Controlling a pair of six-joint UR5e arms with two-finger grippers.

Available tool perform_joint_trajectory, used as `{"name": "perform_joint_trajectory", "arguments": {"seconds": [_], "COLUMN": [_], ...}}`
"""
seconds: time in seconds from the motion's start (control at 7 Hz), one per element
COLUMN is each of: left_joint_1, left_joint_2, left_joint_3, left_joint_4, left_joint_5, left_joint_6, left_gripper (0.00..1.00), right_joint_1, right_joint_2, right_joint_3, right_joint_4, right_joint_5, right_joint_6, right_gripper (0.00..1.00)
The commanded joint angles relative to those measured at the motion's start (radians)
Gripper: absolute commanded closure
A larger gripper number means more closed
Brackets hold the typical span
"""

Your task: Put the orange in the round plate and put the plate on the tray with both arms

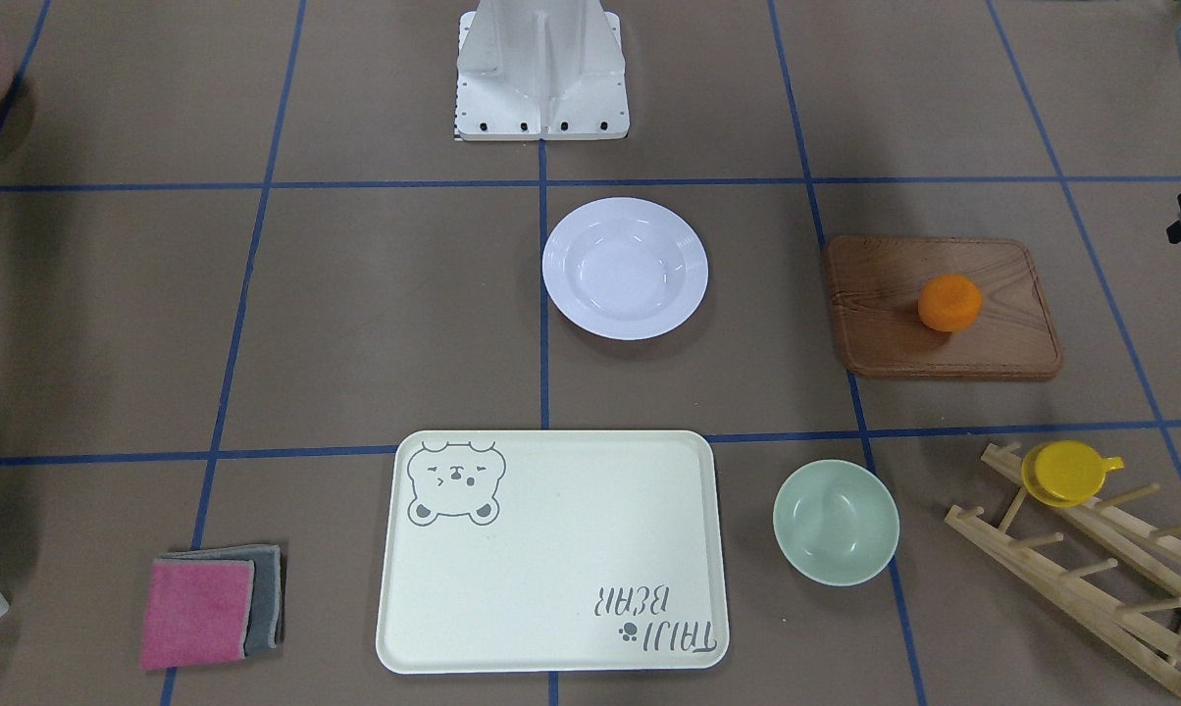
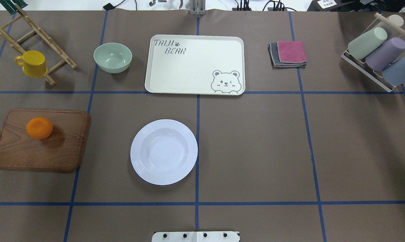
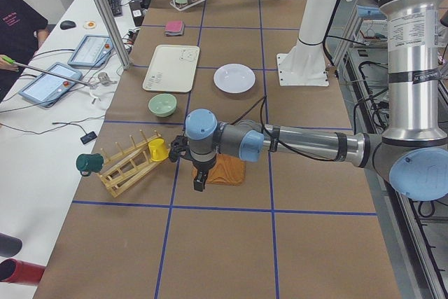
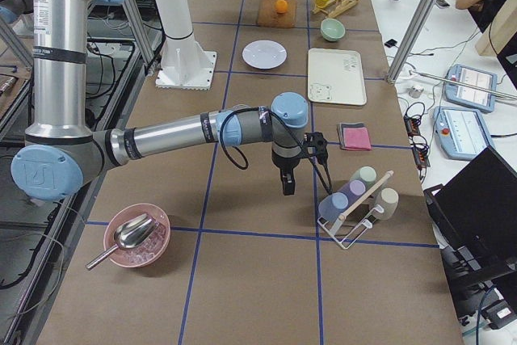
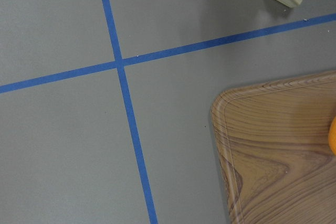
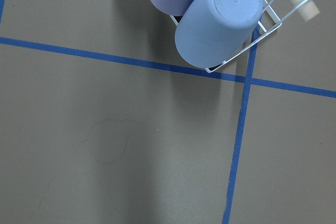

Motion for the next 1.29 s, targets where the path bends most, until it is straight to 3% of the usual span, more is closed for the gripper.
{"name": "perform_joint_trajectory", "arguments": {"seconds": [0.0,0.14,0.43,0.71,1.14], "left_joint_1": [0.001,0.002,0.008,0.040,0.097], "left_joint_2": [0.000,-0.002,-0.014,-0.020,-0.020], "left_joint_3": [0.000,-0.003,-0.020,-0.038,-0.064], "left_joint_4": [0.000,0.001,0.001,0.001,-0.015], "left_joint_5": [-0.001,-0.001,-0.001,-0.001,-0.001], "left_joint_6": [-0.001,-0.012,-0.108,-0.194,-0.265], "left_gripper": [0.01,0.00,0.00,0.00,0.00], "right_joint_1": [-0.018,-0.078,-0.115,-0.121,-0.150], "right_joint_2": [0.027,0.080,0.125,0.147,0.229], "right_joint_3": [0.006,0.005,0.014,0.005,-0.062], "right_joint_4": [0.002,0.000,0.000,0.081,0.087], "right_joint_5": [0.033,0.092,0.387,0.572,0.581], "right_joint_6": [0.002,0.008,0.178,0.256,0.415], "right_gripper": [0.00,0.00,0.00,0.00,0.01]}}
